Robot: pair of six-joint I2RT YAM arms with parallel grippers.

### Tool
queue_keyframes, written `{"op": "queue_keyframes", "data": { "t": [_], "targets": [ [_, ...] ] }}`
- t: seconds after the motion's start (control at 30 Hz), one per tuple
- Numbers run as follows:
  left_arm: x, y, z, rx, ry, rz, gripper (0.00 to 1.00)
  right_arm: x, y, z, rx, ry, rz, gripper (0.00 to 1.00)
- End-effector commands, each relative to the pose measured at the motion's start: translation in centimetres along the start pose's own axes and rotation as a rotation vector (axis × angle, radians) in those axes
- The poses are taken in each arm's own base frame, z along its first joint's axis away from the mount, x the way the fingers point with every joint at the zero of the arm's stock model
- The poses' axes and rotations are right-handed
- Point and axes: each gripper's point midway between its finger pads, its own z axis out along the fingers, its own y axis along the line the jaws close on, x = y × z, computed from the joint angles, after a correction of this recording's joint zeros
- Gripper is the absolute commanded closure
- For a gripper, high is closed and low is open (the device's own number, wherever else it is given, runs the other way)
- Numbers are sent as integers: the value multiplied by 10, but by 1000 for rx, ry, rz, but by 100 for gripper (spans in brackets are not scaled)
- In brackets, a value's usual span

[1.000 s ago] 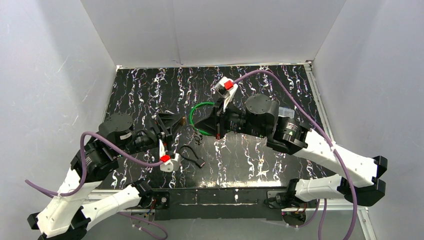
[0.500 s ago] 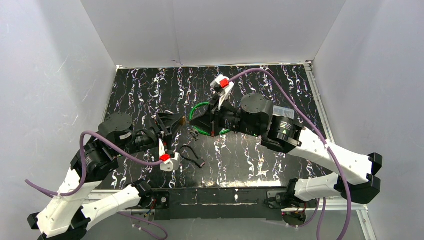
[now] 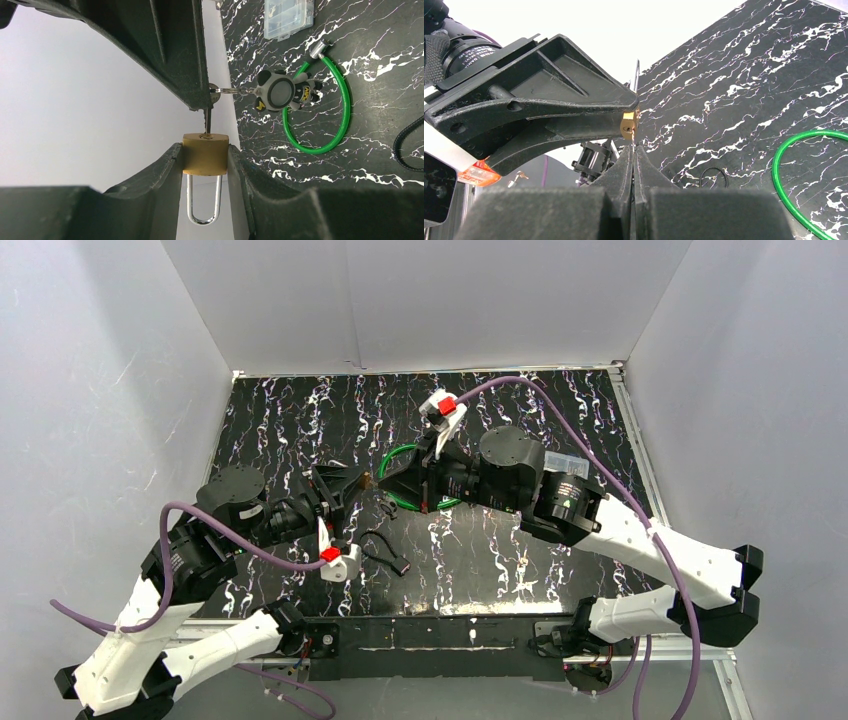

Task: Unlock with the key
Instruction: Unlock the lock.

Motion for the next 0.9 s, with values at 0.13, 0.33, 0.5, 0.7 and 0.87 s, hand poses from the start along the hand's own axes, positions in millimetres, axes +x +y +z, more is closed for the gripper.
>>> {"op": "queue_keyframes", "data": {
  "t": [0.13, 0.33, 0.5, 0.7, 0.87],
  "targets": [
    [-7, 13, -2, -47, -28, 4, 100, -30, 14, 2, -36, -92, 1, 99],
    [-6, 13, -1, -50, -25, -6, 100, -30, 14, 4, -41, -92, 3, 99],
    [-8, 13, -2, -51, -31, -7, 100, -31, 14, 4, -37, -100, 4, 99],
    [-8, 14, -1, -49, -35, -7, 100, -36, 13, 4, -28, -113, -6, 99],
    [-10, 13, -1, -45, -41, -6, 100, -36, 13, 5, -27, -112, -11, 99]
  ]
}}
